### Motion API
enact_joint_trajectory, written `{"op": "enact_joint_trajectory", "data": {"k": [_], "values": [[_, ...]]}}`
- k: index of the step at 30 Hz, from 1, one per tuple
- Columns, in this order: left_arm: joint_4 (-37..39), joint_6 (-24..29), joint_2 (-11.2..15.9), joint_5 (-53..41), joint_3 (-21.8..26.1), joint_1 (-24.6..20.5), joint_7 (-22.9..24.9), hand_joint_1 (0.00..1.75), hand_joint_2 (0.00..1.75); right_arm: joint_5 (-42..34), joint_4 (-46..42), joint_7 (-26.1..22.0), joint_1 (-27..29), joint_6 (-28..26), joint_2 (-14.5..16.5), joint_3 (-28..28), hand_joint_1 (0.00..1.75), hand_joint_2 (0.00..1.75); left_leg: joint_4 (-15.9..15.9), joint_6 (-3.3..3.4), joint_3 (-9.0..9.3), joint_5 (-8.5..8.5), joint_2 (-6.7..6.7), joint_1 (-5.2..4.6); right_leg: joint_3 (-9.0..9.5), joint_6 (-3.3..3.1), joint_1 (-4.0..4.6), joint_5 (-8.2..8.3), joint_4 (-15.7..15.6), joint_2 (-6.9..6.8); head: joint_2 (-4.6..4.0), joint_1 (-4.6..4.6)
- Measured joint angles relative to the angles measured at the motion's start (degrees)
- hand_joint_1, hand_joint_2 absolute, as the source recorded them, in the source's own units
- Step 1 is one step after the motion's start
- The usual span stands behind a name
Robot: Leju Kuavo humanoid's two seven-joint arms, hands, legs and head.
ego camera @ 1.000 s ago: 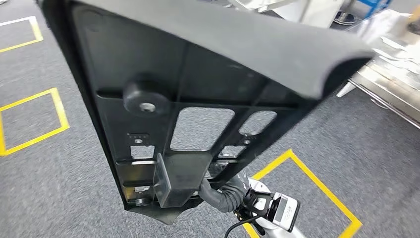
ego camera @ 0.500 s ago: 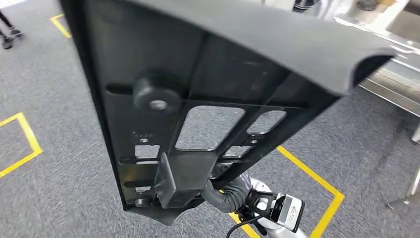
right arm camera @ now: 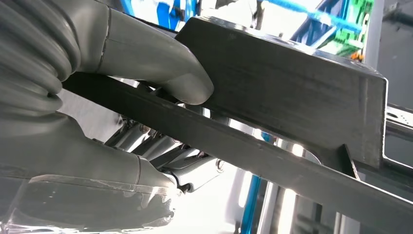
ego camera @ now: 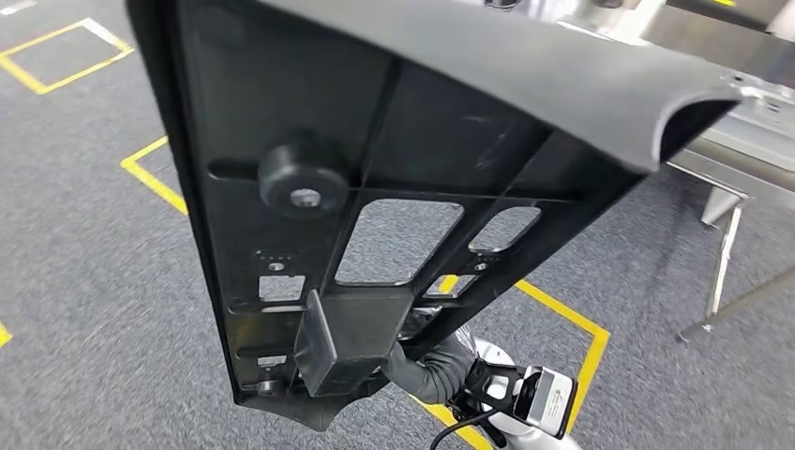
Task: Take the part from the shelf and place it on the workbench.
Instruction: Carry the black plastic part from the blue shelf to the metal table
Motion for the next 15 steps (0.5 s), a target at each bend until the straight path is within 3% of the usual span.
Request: {"op": "enact_joint_trajectory", "data": {"k": [2,3,4,6,8,9,11,13,15], "values": [[0.0,0.07,0.07,-0.05,0.01,0.24,0.11,0.0,0.0,-0.09,0.0,0.01,0.13,-0.11,-0.09,0.01,1.75,1.75,0.01,0.17,-0.02,-0.13,1.56,-0.16,-3.36,0.35,-0.36,-2.53,6.8,-1.1,0.0,-0.01],[0.0,0.02,0.09,-0.12,0.01,0.27,0.15,0.0,0.0,-0.11,0.0,0.01,0.2,-0.14,-0.15,0.01,1.75,1.75,0.02,0.14,0.0,-0.21,2.31,-0.19,-3.86,0.47,-0.52,-2.4,7.82,-1.33,0.0,-0.01],[0.0,-0.09,0.11,-0.23,0.01,0.25,0.17,0.0,0.0,-0.13,0.0,0.01,0.24,-0.14,-0.2,0.01,1.75,1.75,0.02,0.06,0.08,-0.32,2.97,-0.19,-3.14,0.53,-0.64,-1.24,6.48,-1.6,0.0,-0.01],[0.0,-0.51,0.12,-0.46,0.01,0.17,0.12,0.0,0.0,-0.13,-0.02,0.01,0.21,-0.13,-0.25,0.01,1.75,1.75,0.03,-0.3,0.48,-0.63,4.13,-0.22,1.03,0.37,-0.61,2.22,-1.24,-3.51,0.0,-0.01],[0.0,-0.83,0.12,-0.66,0.01,0.13,-0.05,0.0,0.0,-0.16,-0.07,-0.01,0.12,-0.13,-0.24,0.0,1.75,1.75,0.12,-0.89,0.88,-1.04,5.09,-0.44,4.23,-0.15,-0.11,3.95,-7.3,-5.42,0.0,-0.01],[0.0,-0.88,0.12,-0.77,0.01,0.11,-0.13,0.0,0.0,-0.19,-0.11,-0.02,0.12,-0.11,-0.25,-0.01,1.75,1.75,0.13,-1.2,1.03,-1.21,5.6,-0.54,4.66,-0.42,0.18,3.93,-8.28,-5.66,0.0,-0.01],[0.0,-0.87,0.12,-0.93,0.0,-0.05,-0.2,0.0,0.0,-0.27,-0.2,-0.03,0.2,-0.05,-0.26,-0.07,1.75,1.75,0.05,-1.84,1.36,-1.52,6.5,-0.53,4.65,-1.0,0.3,4.0,-8.49,-4.37,0.0,-0.01],[0.0,-0.85,0.14,-1.02,-0.02,-0.25,-0.2,0.0,0.0,-0.32,-0.31,-0.05,0.21,0.01,-0.28,-0.15,1.75,1.75,1.65,-2.39,1.03,-2.92,4.88,-0.29,4.95,-1.65,-0.01,4.18,-8.9,-3.21,0.0,-0.01],[0.0,-0.8,0.14,-1.09,-0.03,-0.22,-0.17,0.0,0.0,-0.34,-0.39,-0.06,0.17,0.09,-0.29,-0.19,1.75,1.75,7.68,-2.69,-1.64,-6.21,1.97,-0.09,5.17,-2.18,-0.21,4.24,-9.09,-2.09,0.0,-0.02]]}}
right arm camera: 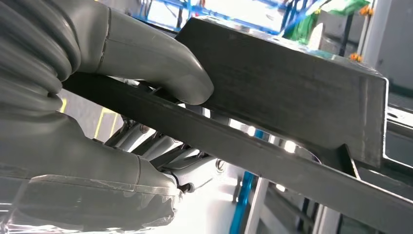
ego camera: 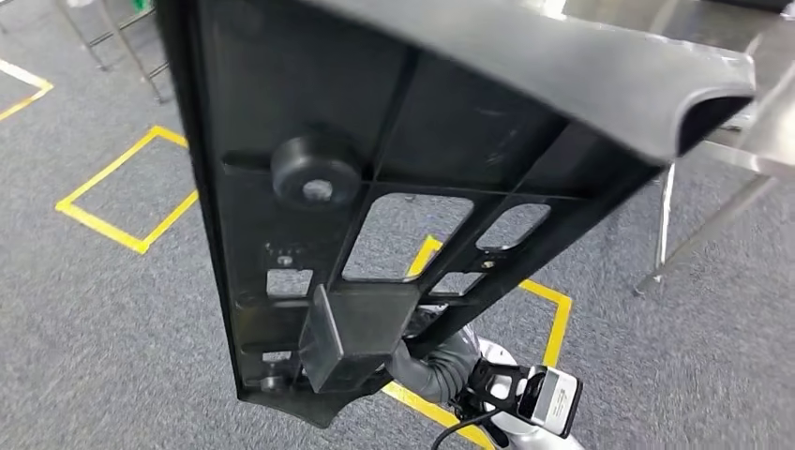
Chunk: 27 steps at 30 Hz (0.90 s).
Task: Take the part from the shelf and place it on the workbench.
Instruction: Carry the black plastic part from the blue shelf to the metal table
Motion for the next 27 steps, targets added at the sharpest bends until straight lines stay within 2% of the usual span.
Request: {"op": "enact_joint_trajectory", "data": {"k": [1,2,3,4,5,6,7,8,9,10,11,12,14,15,16,17,18,19,20,21,23,24,25,27], "values": [[0.0,0.03,-0.01,-0.01,-0.01,0.14,0.02,0.0,0.0,0.0,0.0,0.01,0.02,0.04,0.01,0.0,1.75,1.75,4.14,-0.08,-2.08,-1.71,-0.73,0.02,0.0,-0.15,0.05,-0.03,0.02,0.67,0.0,-0.01],[0.0,0.05,-0.01,-0.02,-0.01,0.3,0.04,0.0,0.0,-0.03,0.0,0.02,0.1,0.08,0.01,0.0,1.75,1.75,7.55,-0.14,-3.95,-2.7,-1.03,0.03,0.03,-0.21,0.12,-0.05,0.05,1.43,0.0,-0.01],[0.0,0.07,-0.01,-0.02,-0.01,0.43,0.06,0.0,0.0,-0.12,0.0,0.03,0.16,0.13,-0.01,-0.01,1.75,1.75,9.18,-0.15,-5.07,-2.55,-1.16,0.03,0.09,-0.21,0.17,-0.06,0.1,2.27,0.0,-0.01],[0.0,0.07,0.0,-0.02,-0.01,0.49,0.05,0.0,0.0,-0.26,0.0,0.04,0.21,0.18,-0.02,-0.01,1.75,1.75,8.55,-0.09,-5.15,-1.22,-1.24,0.04,0.19,-0.17,0.18,-0.1,0.16,3.09,0.0,-0.01],[0.0,0.06,0.01,-0.02,-0.01,0.49,0.04,0.0,0.0,-0.44,0.0,0.05,0.22,0.24,-0.03,-0.02,1.75,1.75,5.58,0.01,-4.1,1.08,-1.53,0.07,0.34,-0.08,0.15,-0.16,0.24,3.88,0.0,-0.01],[0.0,0.06,0.02,-0.01,-0.01,0.47,0.01,0.0,0.0,-0.6,0.0,0.05,0.22,0.28,-0.03,-0.02,1.75,1.75,1.48,0.15,-2.49,3.44,-2.44,0.16,0.45,0.08,0.09,-0.27,0.36,4.62,0.0,-0.01],[0.0,0.06,0.02,-0.01,-0.01,0.45,-0.03,0.0,0.0,-0.71,0.01,0.04,0.19,0.32,-0.03,-0.02,1.75,1.75,-2.33,0.3,-0.92,5.04,-3.87,0.28,0.41,0.32,0.09,-0.38,0.59,5.3,0.0,-0.01],[0.0,0.07,0.03,0.01,-0.02,0.45,-0.06,0.0,0.0,-0.76,0.01,0.05,0.17,0.34,-0.02,-0.02,1.75,1.75,-4.95,0.46,0.2,5.9,-5.1,0.35,0.22,0.64,0.03,-0.4,0.75,5.95,0.0,-0.01],[0.0,0.09,0.03,0.02,-0.02,0.45,-0.08,0.0,0.0,-0.76,0.01,0.05,0.16,0.33,-0.02,-0.04,1.75,1.75,-6.2,0.67,0.71,5.98,-5.98,0.33,-0.07,1.01,-0.06,-0.34,0.84,6.57,0.0,-0.01],[0.0,0.11,0.04,0.04,-0.02,0.44,-0.09,0.0,0.0,-0.75,0.01,0.06,0.19,0.31,-0.02,-0.09,1.75,1.75,-6.49,0.92,0.84,5.82,-6.11,0.23,-0.35,1.42,-0.16,-0.19,0.83,7.21,0.0,-0.01],[0.0,0.12,0.04,0.05,-0.01,0.41,-0.1,0.0,0.0,-0.73,0.01,0.07,0.24,0.28,-0.02,-0.16,1.75,1.75,-6.62,1.25,0.86,5.91,-5.54,0.25,-0.52,1.83,-0.25,-0.01,0.69,7.84,0.0,-0.01],[0.0,0.13,0.04,0.04,-0.01,0.33,-0.1,0.0,0.0,-0.73,0.01,0.06,0.3,0.26,-0.04,-0.26,1.75,1.75,-6.93,1.65,0.97,6.08,-4.89,0.29,-0.68,2.14,-0.24,-0.13,0.84,7.6,0.0,0.0],[0.0,0.1,0.04,-0.01,-0.01,0.23,-0.1,0.0,0.0,-0.75,-0.01,0.06,0.23,0.25,-0.08,-0.44,1.75,1.75,-7.48,2.43,1.16,6.4,-3.47,0.44,-2.13,2.57,-0.06,-2.0,3.83,4.99,0.0,0.02],[0.0,0.1,0.04,-0.03,-0.01,0.26,-0.1,0.0,0.0,-0.76,-0.02,0.06,0.21,0.26,-0.1,-0.53,1.75,1.75,-7.56,2.68,1.21,6.45,-2.7,0.31,-3.67,2.69,-0.08,-3.74,7.07,3.09,0.0,0.02],[0.0,0.09,0.05,-0.07,-0.01,0.37,-0.1,0.0,0.0,-0.76,-0.02,0.07,0.2,0.26,-0.13,-0.61,1.75,1.75,-7.57,2.82,1.19,6.42,-1.94,0.19,-5.59,2.82,-0.13,-5.53,10.96,1.8,0.0,0.02],[0.0,0.07,0.06,-0.1,-0.01,0.47,-0.1,0.0,0.0,-0.76,-0.02,0.07,0.27,0.26,-0.16,-0.67,1.75,1.75,-7.55,2.87,1.17,6.36,-1.16,0.08,-7.33,2.94,-0.21,-6.77,14.4,1.14,0.0,0.02],[0.0,0.02,0.07,-0.14,-0.01,0.53,-0.11,0.0,0.0,-0.76,-0.02,0.07,0.39,0.26,-0.2,-0.73,1.75,1.75,-7.54,2.87,1.17,6.3,-0.38,0.02,-8.34,3.01,-0.27,-7.09,16.37,0.78,0.0,0.02],[0.0,-0.03,0.07,-0.18,-0.01,0.52,-0.14,0.0,0.0,-0.76,-0.02,0.07,0.48,0.26,-0.24,-0.76,1.75,1.75,-7.52,2.83,1.21,6.21,0.33,0.0,-8.26,3.01,-0.3,-6.36,16.18,0.54,0.0,0.02],[0.0,-0.1,0.06,-0.2,-0.02,0.46,-0.18,0.0,0.0,-0.75,-0.02,0.07,0.52,0.27,-0.27,-0.78,1.75,1.75,-7.51,2.76,1.31,6.11,0.98,-0.01,-6.99,2.93,-0.29,-4.74,13.75,0.2,0.0,0.02],[0.0,-0.16,0.04,-0.22,-0.02,0.39,-0.24,0.0,0.0,-0.75,-0.02,0.07,0.52,0.27,-0.28,-0.79,1.75,1.75,-7.51,2.62,1.5,5.99,1.55,-0.03,-4.77,2.72,-0.21,-2.72,9.67,-0.62,0.0,0.02],[0.0,-0.34,0.0,-0.33,-0.03,0.29,-0.45,0.0,0.0,-0.73,-0.03,0.06,0.41,0.27,-0.29,-0.82,1.75,1.75,-7.46,2.14,1.86,5.65,2.55,-0.22,-0.98,2.07,0.39,-0.39,2.49,-2.65,0.0,0.02],[0.0,-0.45,-0.01,-0.43,-0.04,0.26,-0.55,0.0,0.0,-0.72,-0.04,0.06,0.35,0.26,-0.29,-0.85,1.75,1.75,-7.44,1.86,2.0,5.5,3.03,-0.3,-0.13,1.76,0.68,-0.07,0.72,-3.19,0.0,0.02],[0.0,-0.56,-0.02,-0.51,-0.05,0.22,-0.64,0.0,0.0,-0.71,-0.05,0.06,0.32,0.27,-0.29,-0.88,1.75,1.75,-7.47,1.57,2.11,5.4,3.51,-0.38,-0.06,1.51,0.92,-0.23,0.31,-3.07,0.0,0.02],[0.0,-0.75,-0.01,-0.58,-0.08,0.03,-0.73,0.0,0.0,-0.69,-0.08,0.07,0.34,0.31,-0.31,-0.96,1.75,1.75,-7.46,1.0,2.42,5.1,4.22,-0.3,-0.06,0.96,0.74,0.02,0.01,-1.78,0.0,0.02]]}}
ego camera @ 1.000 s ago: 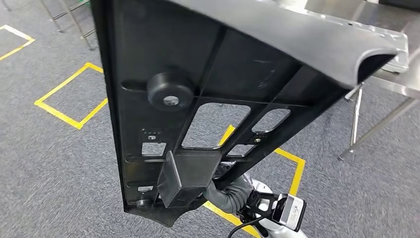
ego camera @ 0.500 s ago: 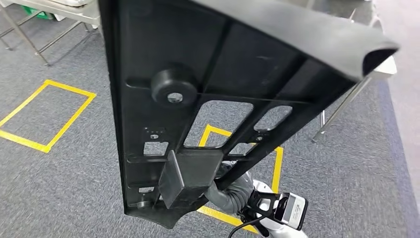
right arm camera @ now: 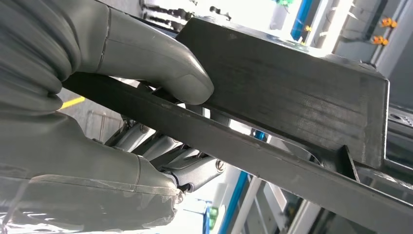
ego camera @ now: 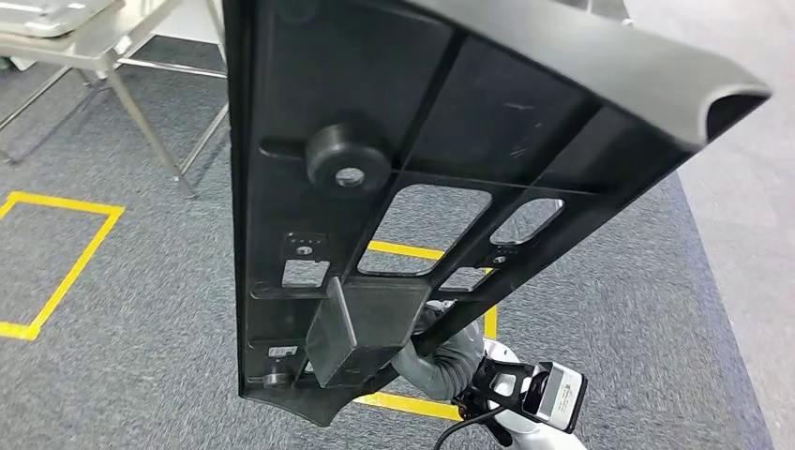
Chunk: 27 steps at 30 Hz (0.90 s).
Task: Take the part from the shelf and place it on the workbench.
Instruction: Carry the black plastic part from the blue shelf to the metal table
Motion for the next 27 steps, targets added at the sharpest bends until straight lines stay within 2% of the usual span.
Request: {"op": "enact_joint_trajectory", "data": {"k": [2,4,5,6,7,8,9,10,11,13,15,17,19,20,21,22,23,24,26,27], "values": [[0.0,-0.14,0.01,-0.02,-0.02,-0.18,-0.08,0.0,0.0,0.01,-0.02,-0.03,-0.07,0.05,0.01,-0.04,1.75,1.75,2.39,-0.46,-0.7,-1.8,-1.68,0.17,0.38,-0.67,-0.41,0.29,-0.53,1.1,0.0,0.0],[0.0,-0.18,-0.01,-0.06,-0.03,-0.08,-0.13,0.0,0.0,0.01,-0.01,-0.05,-0.16,0.08,0.05,-0.05,1.75,1.75,9.18,-0.74,-3.74,-5.38,-4.33,0.32,0.59,-1.08,-0.55,0.35,-0.7,2.18,0.0,0.0],[0.0,-0.19,-0.03,-0.07,-0.04,0.07,-0.12,0.0,0.0,0.01,0.01,-0.03,-0.15,0.09,0.08,-0.05,1.75,1.75,13.02,-0.85,-5.66,-6.86,-4.94,0.35,0.59,-1.17,-0.5,0.33,-0.65,2.84,0.0,0.0],[0.0,-0.18,-0.03,-0.07,-0.03,0.2,-0.11,0.0,0.0,0.01,0.05,-0.02,-0.13,0.09,0.09,-0.05,1.75,1.75,15.63,-0.92,-7.1,-7.45,-5.21,0.36,0.6,-1.21,-0.46,0.3,-0.59,3.58,0.0,0.0],[0.0,-0.18,-0.03,-0.07,-0.03,0.29,-0.1,0.0,0.0,0.01,0.09,-0.01,-0.12,0.1,0.09,-0.05,1.75,1.75,16.2,-0.91,-7.65,-6.86,-5.34,0.36,0.64,-1.2,-0.42,0.26,-0.5,4.36,0.0,0.0],[0.0,-0.18,-0.02,-0.07,-0.03,0.31,-0.09,0.0,0.0,0.01,0.12,0.0,-0.12,0.16,0.09,-0.05,1.75,1.75,14.4,-0.84,-7.1,-5.12,-5.52,0.37,0.7,-1.14,-0.41,0.2,-0.39,5.13,0.0,0.0],[0.0,-0.19,-0.02,-0.07,-0.03,0.28,-0.1,0.0,0.0,-0.01,0.14,0.0,-0.15,0.25,0.1,-0.05,1.75,1.75,10.86,-0.71,-5.71,-2.76,-6.01,0.4,0.77,-1.03,-0.44,0.12,-0.25,5.87,0.0,0.0],[0.0,-0.19,-0.01,-0.07,-0.04,0.25,-0.1,0.0,0.0,-0.03,0.15,-0.01,-0.19,0.35,0.11,-0.05,1.75,1.75,6.97,-0.49,-4.08,-0.82,-7.18,0.44,0.78,-0.86,-0.43,0.01,-0.08,6.53,0.0,0.0],[0.0,-0.21,-0.01,-0.07,-0.04,0.24,-0.14,0.0,0.0,-0.06,0.15,-0.01,-0.27,0.48,0.13,-0.05,1.75,1.75,3.64,-0.27,-2.73,0.44,-8.31,0.5,0.66,-0.62,-0.41,-0.08,0.15,7.17,0.0,0.0],[0.0,-0.27,-0.02,-0.05,-0.04,0.23,-0.2,0.0,0.0,-0.09,0.15,-0.01,-0.37,0.69,0.15,-0.05,1.75,1.75,0.86,0.23,-1.6,0.83,-9.62,0.43,0.16,0.01,-0.5,-0.01,0.37,8.27,0.0,0.0],[0.01,-0.4,-0.1,-0.01,-0.04,0.1,-0.25,0.0,0.0,-0.09,0.15,0.0,-0.38,0.8,0.16,-0.05,1.75,1.75,0.5,0.84,-1.46,0.97,-8.72,0.41,-0.2,0.75,-0.65,0.13,0.34,8.85,0.0,0.0],[0.03,-0.52,-0.22,0.02,-0.04,-0.04,-0.31,0.0,0.0,-0.08,0.15,-0.01,-0.53,0.79,0.15,-0.05,1.75,1.75,0.07,1.65,-1.27,1.23,-7.51,0.57,-1.13,1.31,-0.46,-1.18,2.27,6.52,0.0,0.01],[0.04,-0.59,-0.27,0.03,-0.04,0.05,-0.35,0.0,0.0,-0.08,0.16,-0.01,-0.69,0.77,0.15,-0.05,1.75,1.75,-0.15,2.14,-1.15,1.27,-6.11,0.52,-4.29,1.7,-0.46,-4.58,8.77,3.4,0.0,0.01],[0.04,-0.61,-0.27,0.03,-0.04,0.16,-0.35,0.0,0.0,-0.08,0.2,0.0,-0.69,0.76,0.15,-0.05,1.75,1.75,-0.14,2.21,-1.15,1.2,-5.39,0.44,-6.37,1.89,-0.63,-6.26,12.82,2.82,0.0,0.0],[0.04,-0.62,-0.27,0.04,-0.04,0.24,-0.35,0.0,0.0,-0.08,0.27,0.0,-0.65,0.77,0.14,-0.05,1.75,1.75,-0.13,2.23,-1.12,1.12,-4.65,0.39,-8.0,2.05,-0.8,-7.14,15.91,2.6,0.0,0.0],[0.04,-0.64,-0.27,0.04,-0.04,0.26,-0.35,0.0,0.0,-0.08,0.35,0.0,-0.61,0.77,0.14,-0.05,1.75,1.75,-0.11,2.21,-1.06,1.02,-3.94,0.36,-8.66,2.17,-0.94,-6.93,17.03,2.47,0.0,0.0],[0.04,-0.66,-0.28,0.04,-0.04,0.23,-0.35,0.0,0.0,-0.08,0.42,0.0,-0.6,0.78,0.13,-0.05,1.75,1.75,-0.11,2.13,-0.91,0.89,-3.26,0.36,-8.02,2.22,-1.04,-5.59,15.64,2.23,0.0,0.0],[0.04,-0.69,-0.31,0.04,-0.04,0.18,-0.35,0.0,0.0,-0.08,0.46,0.0,-0.61,0.78,0.13,-0.05,1.75,1.75,-0.11,2.0,-0.69,0.73,-2.66,0.36,-6.27,2.16,-1.09,-3.55,12.19,1.7,0.0,0.0],[0.04,-0.74,-0.39,0.04,-0.04,0.13,-0.35,0.0,0.0,-0.08,0.48,0.0,-0.69,0.78,0.14,-0.05,1.75,1.75,-0.07,1.53,-0.17,0.3,-1.63,0.23,-1.98,1.66,-0.8,-0.31,3.83,-0.65,0.0,0.0],[0.04,-0.76,-0.42,0.04,-0.04,0.12,-0.35,0.0,0.0,-0.08,0.48,-0.01,-0.73,0.77,0.14,-0.05,1.75,1.75,-0.05,1.25,0.03,0.1,-1.2,0.12,-0.76,1.33,-0.54,0.32,1.42,-1.43,0.0,0.0]]}}
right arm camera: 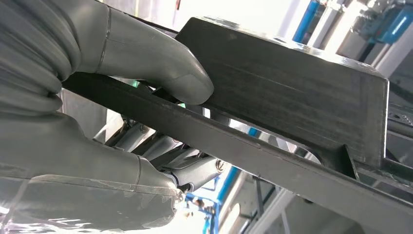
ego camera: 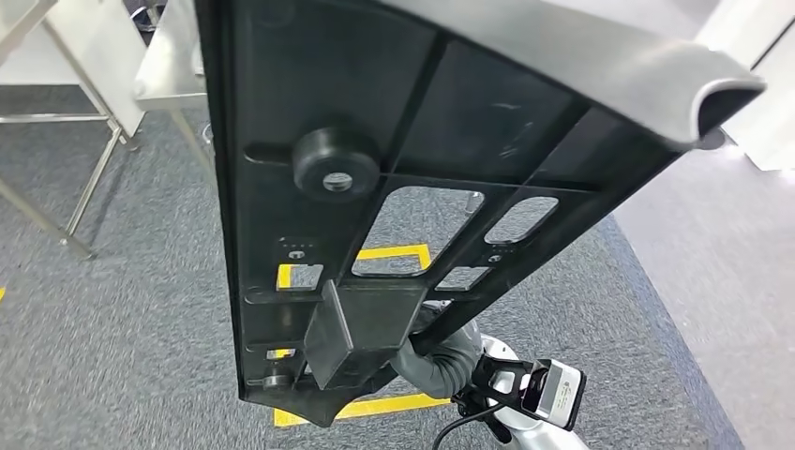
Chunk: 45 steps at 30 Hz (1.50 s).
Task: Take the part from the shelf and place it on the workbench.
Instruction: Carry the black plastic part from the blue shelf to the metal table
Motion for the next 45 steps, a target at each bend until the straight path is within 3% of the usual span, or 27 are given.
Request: {"op": "enact_joint_trajectory", "data": {"k": [1,3,5,8,10,11,12,14,16,17,18,19,20,21,23,25,26,28,30,32,34,36,38,40,41,42,45], "values": [[0.0,0.0,-0.01,0.0,0.0,-0.03,0.0,0.0,0.0,-0.01,0.0,0.0,-0.02,-0.01,0.0,-0.01,1.75,1.75,0.01,-0.3,0.16,-0.18,0.47,-0.11,0.48,-0.31,0.27,0.04,-1.08,-0.37,0.0,0.0],[0.0,0.03,0.0,0.0,0.0,-0.15,0.0,0.0,0.0,-0.01,-0.01,0.0,-0.01,-0.01,-0.01,-0.02,1.75,1.75,-0.11,-0.89,0.49,-0.44,1.48,-0.2,0.42,-0.88,0.41,0.05,-1.18,0.8,0.0,0.0],[0.0,0.05,0.0,0.0,-0.01,-0.29,-0.01,0.0,0.0,-0.01,-0.02,-0.01,-0.05,0.01,0.01,-0.02,1.75,1.75,1.17,-1.47,0.27,-1.61,0.16,0.01,0.64,-1.54,0.07,0.28,-1.63,1.96,0.0,0.0],[0.0,0.06,-0.04,0.0,-0.02,-0.12,-0.04,0.0,0.0,-0.01,0.02,-0.01,-0.15,0.01,0.12,-0.02,1.75,1.75,11.12,-1.99,-4.37,-6.68,-3.73,0.26,0.78,-2.19,-0.2,0.45,-1.89,3.82,0.0,0.0],[0.0,0.08,-0.04,0.0,-0.01,0.14,-0.04,0.0,0.0,-0.01,0.1,0.0,-0.07,0.02,0.15,-0.02,1.75,1.75,16.65,-2.09,-7.52,-7.9,-4.18,0.26,0.81,-2.26,-0.11,0.43,-1.79,5.41,0.0,0.0],[0.0,0.09,-0.03,0.0,-0.01,0.2,-0.04,0.0,0.0,-0.01,0.14,0.01,-0.03,0.02,0.15,-0.02,1.75,1.75,16.31,-2.03,-7.72,-6.76,-4.24,0.27,0.86,-2.23,-0.09,0.41,-1.72,6.22,0.0,0.0],[0.0,0.1,-0.03,0.0,0.0,0.19,-0.04,0.0,0.0,0.0,0.15,0.01,-0.01,0.02,0.15,-0.02,1.75,1.75,13.63,-1.91,-6.81,-4.59,-4.45,0.28,0.95,-2.15,-0.11,0.36,-1.63,7.01,0.0,0.0],[0.0,0.1,-0.01,-0.01,-0.01,0.13,-0.04,0.0,0.0,0.01,0.16,0.01,-0.04,0.02,0.15,-0.02,1.75,1.75,5.64,-1.53,-3.69,-0.34,-6.87,0.44,0.95,-1.8,-0.12,0.18,-1.33,8.42,0.0,0.0],[0.0,0.1,0.01,-0.01,-0.02,0.15,-0.03,0.0,0.0,0.02,0.18,0.01,-0.11,0.02,0.16,-0.02,1.75,1.75,1.23,-1.07,-1.94,1.09,-9.41,0.56,0.47,-1.2,-0.25,0.19,-1.02,9.73,0.0,-0.01],[0.0,0.11,0.02,-0.01,-0.02,0.19,-0.01,0.0,0.0,0.02,0.19,0.01,-0.13,0.02,0.16,-0.02,1.75,1.75,0.93,-0.81,-1.83,0.91,-9.75,0.49,0.19,-0.82,-0.35,0.32,-0.98,10.37,0.0,-0.01],[0.01,0.12,-0.02,0.01,-0.02,0.22,0.01,0.0,0.0,0.02,0.19,0.01,-0.14,0.01,0.17,-0.02,1.75,1.75,0.76,-0.5,-1.76,1.05,-9.14,0.53,-0.03,-0.4,-0.44,0.47,-1.03,11.05,0.0,-0.01],[0.01,0.11,-0.04,0.01,-0.02,0.19,0.02,0.0,0.0,0.01,0.19,0.01,-0.11,0.01,0.16,-0.03,1.75,1.75,0.52,-0.15,-1.66,1.21,-8.44,0.55,-0.16,-0.06,-0.5,0.31,-0.94,11.01,0.0,0.0],[0.02,0.11,-0.06,0.01,-0.02,0.1,0.01,0.0,0.0,0.01,0.17,0.01,-0.13,0.0,0.15,-0.04,1.75,1.75,0.26,0.28,-1.55,1.37,-7.72,0.67,-0.56,0.28,-0.48,-0.32,-0.13,10.0,0.0,0.01],[0.02,0.09,-0.08,0.01,-0.02,0.03,-0.02,0.0,0.0,0.01,0.15,0.01,-0.17,0.0,0.13,-0.05,1.75,1.75,0.0,0.65,-1.45,1.52,-6.93,0.79,-1.46,0.6,-0.46,-1.54,1.81,8.39,0.0,0.01],[0.02,0.07,-0.07,0.0,-0.02,0.07,-0.07,0.0,0.0,0.01,0.15,0.01,-0.24,0.0,0.09,-0.07,1.75,1.75,-0.15,1.05,-1.39,1.54,-5.38,0.68,-4.9,1.16,-0.68,-5.13,9.0,4.87,0.0,0.02],[0.02,0.08,-0.07,0.0,-0.02,0.24,-0.05,0.0,0.0,0.01,0.21,0.01,-0.16,-0.01,0.07,-0.07,1.75,1.75,-0.14,1.03,-1.36,1.41,-3.72,0.58,-8.03,1.63,-0.9,-7.01,15.17,3.8,0.0,0.02],[0.02,0.09,-0.07,0.0,-0.02,0.27,-0.05,0.0,0.0,0.01,0.25,0.01,-0.12,0.0,0.06,-0.07,1.75,1.75,-0.13,0.96,-1.29,1.32,-2.93,0.58,-8.16,1.73,-0.94,-6.44,15.37,3.61,0.0,0.02],[0.02,0.08,-0.11,0.0,-0.02,0.16,-0.04,0.0,0.0,0.01,0.3,0.01,-0.12,0.01,0.06,-0.07,1.75,1.75,-0.13,0.68,-0.95,1.08,-1.64,0.58,-4.83,1.58,-0.88,-2.89,9.1,2.76,0.0,0.02],[0.02,0.08,-0.15,0.0,-0.02,0.06,-0.05,0.0,0.0,0.01,0.31,0.0,-0.2,0.01,0.06,-0.07,1.75,1.75,-0.05,0.13,-0.54,0.7,-0.75,0.32,-0.73,0.83,-0.46,-0.25,1.35,0.99,0.0,0.02],[0.02,0.09,-0.14,0.0,-0.02,-0.03,-0.05,0.0,0.0,-0.01,0.31,-0.01,-0.23,0.0,0.06,-0.07,1.75,1.75,-0.01,-0.53,-0.25,0.37,0.04,0.04,0.5,-0.05,0.0,0.14,-1.25,0.55,0.0,0.02],[0.02,0.1,-0.12,0.0,-0.02,-0.16,-0.05,0.0,0.0,-0.02,0.31,-0.01,-0.19,0.0,0.06,-0.07,1.75,1.75,-0.06,-1.19,0.09,0.07,0.66,0.11,0.49,-0.77,-0.05,0.24,-1.32,1.74,0.0,0.02],[0.02,0.09,-0.1,-0.01,-0.02,-0.26,-0.05,0.0,0.0,-0.01,0.3,-0.02,-0.25,0.01,0.08,-0.08,1.75,1.75,2.08,-1.7,-0.52,-1.65,-0.93,0.32,0.74,-1.53,-0.37,0.41,-1.66,2.69,0.0,0.02],[0.02,0.02,-0.09,-0.01,-0.02,-0.13,-0.06,0.0,0.0,0.16,0.33,-0.02,-0.33,-0.21,0.14,-0.07,1.75,1.75,8.89,-1.92,-3.65,-5.29,-3.38,0.42,0.82,-2.14,-0.39,0.44,-1.78,3.37,0.0,0.01],[0.02,-0.41,-0.03,-0.04,-0.02,0.12,-0.11,0.0,0.0,1.09,0.52,-0.01,-0.32,-1.25,0.16,-0.07,1.75,1.75,15.83,-1.95,-7.34,-7.54,-4.14,0.39,0.8,-2.48,-0.12,0.37,-1.72,3.91,0.0,0.0],[0.02,-0.72,0.03,-0.08,-0.02,0.18,-0.18,0.0,0.0,1.67,0.68,0.01,-0.32,-1.9,0.14,-0.07,1.75,1.75,16.77,-1.86,-8.12,-7.07,-4.21,0.37,0.87,-2.54,0.0,0.3,-1.68,4.08,0.0,0.0],[0.02,-1.01,0.1,-0.12,-0.02,0.19,-0.27,0.0,0.0,2.14,0.85,0.02,-0.32,-2.44,0.13,-0.07,1.75,1.75,15.2,-1.69,-7.72,-5.41,-4.2,0.36,1.06,-2.5,0.1,0.18,-1.64,4.16,0.0,0.0],[0.02,-1.47,0.25,-0.17,-0.03,0.04,-0.55,0.0,0.0,2.5,1.16,0.01,-0.57,-3.03,0.03,-0.07,1.75,1.75,4.13,-0.81,-3.15,0.55,-3.37,0.07,1.69,-2.06,0.42,-0.42,-1.38,3.81,0.0,0.0]]}}
